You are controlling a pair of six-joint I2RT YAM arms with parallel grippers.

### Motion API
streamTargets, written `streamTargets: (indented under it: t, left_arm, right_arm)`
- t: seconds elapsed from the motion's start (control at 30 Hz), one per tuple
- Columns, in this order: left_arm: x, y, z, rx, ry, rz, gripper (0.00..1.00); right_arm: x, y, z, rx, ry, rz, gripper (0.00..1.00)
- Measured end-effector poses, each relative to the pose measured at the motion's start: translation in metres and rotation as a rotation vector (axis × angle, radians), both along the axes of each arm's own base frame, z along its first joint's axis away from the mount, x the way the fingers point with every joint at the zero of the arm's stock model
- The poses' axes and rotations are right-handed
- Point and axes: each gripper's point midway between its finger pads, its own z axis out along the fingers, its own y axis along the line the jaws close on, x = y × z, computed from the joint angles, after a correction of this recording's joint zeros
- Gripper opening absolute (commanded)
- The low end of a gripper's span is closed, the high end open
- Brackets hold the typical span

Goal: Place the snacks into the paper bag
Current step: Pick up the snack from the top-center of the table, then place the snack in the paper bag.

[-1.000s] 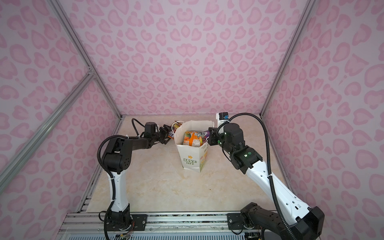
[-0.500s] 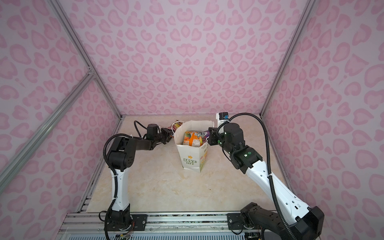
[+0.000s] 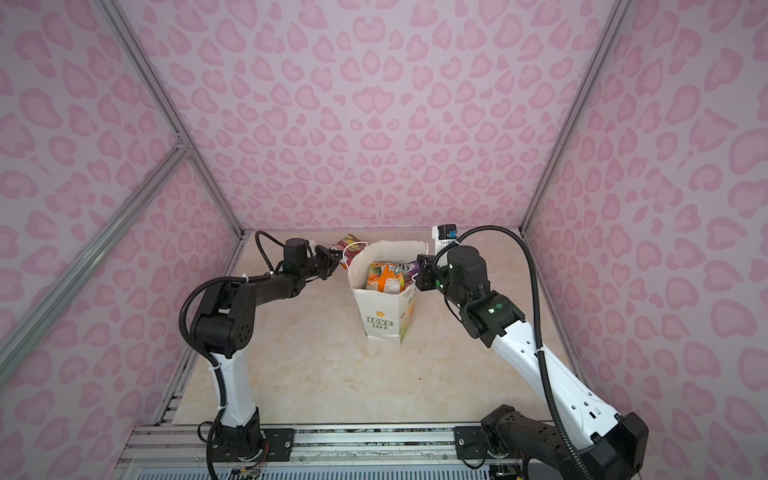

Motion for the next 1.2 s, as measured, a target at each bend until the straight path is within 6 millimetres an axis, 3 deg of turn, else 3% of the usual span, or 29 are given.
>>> streamTargets:
  t: [0.17, 0.3, 0.4, 0.63, 0.83, 0.9, 1.07, 1.2]
  left_arm:
    - [-0.020, 0.016, 0.035, 0.043, -0.039, 0.018, 0.10]
    - [-0.042, 0.033, 0.075, 0.128, -0.093, 0.047, 0.10]
    - [-0.062, 0.042, 0.111, 0.190, -0.154, 0.052, 0.10]
    - [-0.118, 0.067, 0.164, 0.333, -0.214, 0.076, 0.10]
    - [-0.160, 0.076, 0.224, 0.413, -0.318, 0.078, 0.11]
    - [-0.172, 0.070, 0.243, 0.444, -0.355, 0.057, 0.11]
    - [-0.203, 0.031, 0.305, 0.505, -0.513, -0.065, 0.11]
    - [-0.217, -0.001, 0.338, 0.543, -0.613, -0.151, 0.12]
  right_arm:
    - [-0.001, -0.001, 0.001, 0.001, -0.002, 0.000, 0.00]
    - [-0.001, 0.000, -0.002, -0.001, 0.002, 0.000, 0.00]
    - [-0.001, 0.000, -0.002, 0.000, 0.002, 0.001, 0.00]
    - [-0.001, 0.001, -0.002, 0.003, 0.005, 0.006, 0.00]
    - [-0.001, 0.001, -0.003, 0.003, 0.007, 0.007, 0.00]
    - [-0.001, 0.002, -0.004, 0.002, 0.010, 0.009, 0.00]
    - [0.000, 0.003, -0.006, 0.000, 0.015, 0.011, 0.00]
    - [0.000, 0.003, -0.006, 0.000, 0.015, 0.011, 0.00]
